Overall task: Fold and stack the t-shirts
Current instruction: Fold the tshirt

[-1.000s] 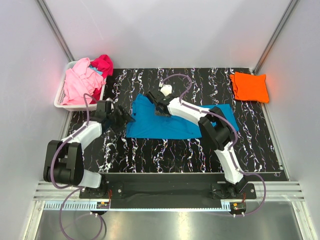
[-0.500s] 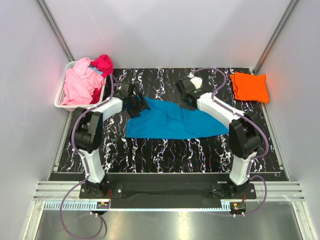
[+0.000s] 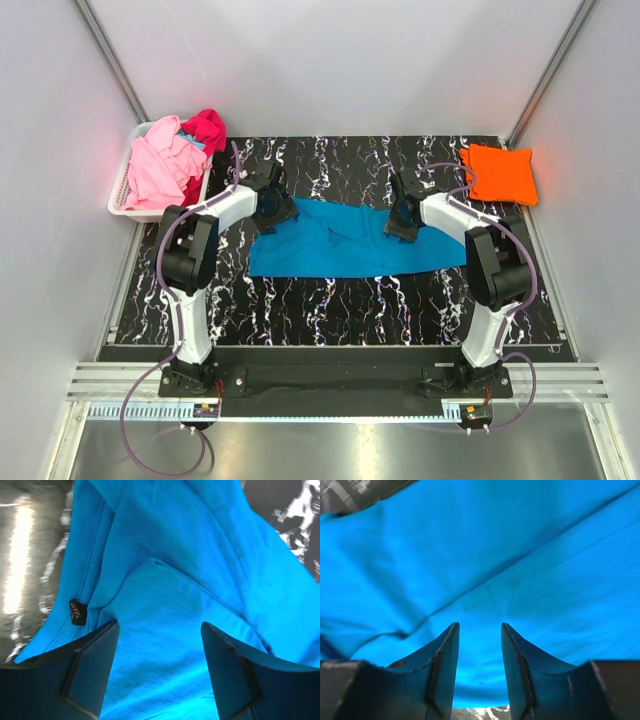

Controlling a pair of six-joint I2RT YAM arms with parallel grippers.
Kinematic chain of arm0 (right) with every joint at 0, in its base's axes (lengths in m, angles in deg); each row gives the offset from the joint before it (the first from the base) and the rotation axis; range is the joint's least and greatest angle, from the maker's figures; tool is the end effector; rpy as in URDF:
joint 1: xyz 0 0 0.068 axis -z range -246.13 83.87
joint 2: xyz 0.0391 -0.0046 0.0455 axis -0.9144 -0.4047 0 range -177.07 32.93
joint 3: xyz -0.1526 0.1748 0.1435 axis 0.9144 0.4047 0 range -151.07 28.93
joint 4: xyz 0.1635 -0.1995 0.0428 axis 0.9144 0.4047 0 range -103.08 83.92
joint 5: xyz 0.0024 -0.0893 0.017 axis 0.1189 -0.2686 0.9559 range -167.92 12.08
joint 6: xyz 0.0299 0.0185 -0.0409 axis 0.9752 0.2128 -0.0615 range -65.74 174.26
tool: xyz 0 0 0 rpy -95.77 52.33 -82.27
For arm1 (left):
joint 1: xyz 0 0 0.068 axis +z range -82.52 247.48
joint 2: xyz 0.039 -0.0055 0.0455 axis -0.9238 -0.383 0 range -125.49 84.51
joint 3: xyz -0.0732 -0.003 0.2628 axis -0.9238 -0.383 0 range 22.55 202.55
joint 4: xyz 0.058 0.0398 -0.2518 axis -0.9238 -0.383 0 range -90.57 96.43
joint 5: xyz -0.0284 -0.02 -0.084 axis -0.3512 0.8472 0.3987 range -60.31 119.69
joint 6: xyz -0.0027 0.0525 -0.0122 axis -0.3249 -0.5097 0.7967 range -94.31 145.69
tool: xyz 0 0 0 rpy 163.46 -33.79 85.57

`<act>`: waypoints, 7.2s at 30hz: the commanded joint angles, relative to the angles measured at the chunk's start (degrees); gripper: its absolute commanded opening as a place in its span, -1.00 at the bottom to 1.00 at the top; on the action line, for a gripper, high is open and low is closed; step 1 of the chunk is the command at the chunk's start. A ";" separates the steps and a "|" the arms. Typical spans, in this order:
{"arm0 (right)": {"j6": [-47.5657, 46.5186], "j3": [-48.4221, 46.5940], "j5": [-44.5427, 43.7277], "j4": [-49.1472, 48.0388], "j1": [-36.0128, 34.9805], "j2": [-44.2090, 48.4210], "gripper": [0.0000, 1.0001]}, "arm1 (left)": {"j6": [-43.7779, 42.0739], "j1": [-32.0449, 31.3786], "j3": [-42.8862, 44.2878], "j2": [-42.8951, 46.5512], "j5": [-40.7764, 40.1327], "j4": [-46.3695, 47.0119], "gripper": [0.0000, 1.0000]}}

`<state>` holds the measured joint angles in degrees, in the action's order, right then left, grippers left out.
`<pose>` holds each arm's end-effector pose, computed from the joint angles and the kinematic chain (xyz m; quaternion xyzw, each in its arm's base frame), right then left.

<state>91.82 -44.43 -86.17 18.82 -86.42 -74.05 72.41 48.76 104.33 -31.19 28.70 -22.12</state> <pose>0.3579 0.1268 0.1809 0.1615 0.9614 0.0407 0.2191 0.3997 -0.1348 0.1672 -0.2370 0.9419 -0.1214 0.2047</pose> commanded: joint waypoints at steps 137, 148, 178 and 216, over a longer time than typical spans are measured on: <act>-29.12 -77.02 54.21 17.93 -2.91 -47.79 -0.14 | 1.26 -24.77 -5.94 4.46 35.35 24.42 0.84; -30.01 -76.84 53.52 16.62 -2.56 -50.78 -0.15 | 6.63 -33.13 -5.39 -2.69 29.74 26.80 0.83; -5.75 -79.57 38.92 -2.97 6.14 -57.73 0.01 | -1.26 -34.63 -34.49 20.42 15.23 10.01 0.85; -17.07 -70.51 16.85 6.25 6.06 -46.65 -0.25 | -4.09 -32.70 -38.80 38.44 11.89 6.14 0.87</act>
<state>78.75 -115.38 -68.31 20.70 -80.65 -123.21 67.47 15.82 63.57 5.97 42.60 -15.74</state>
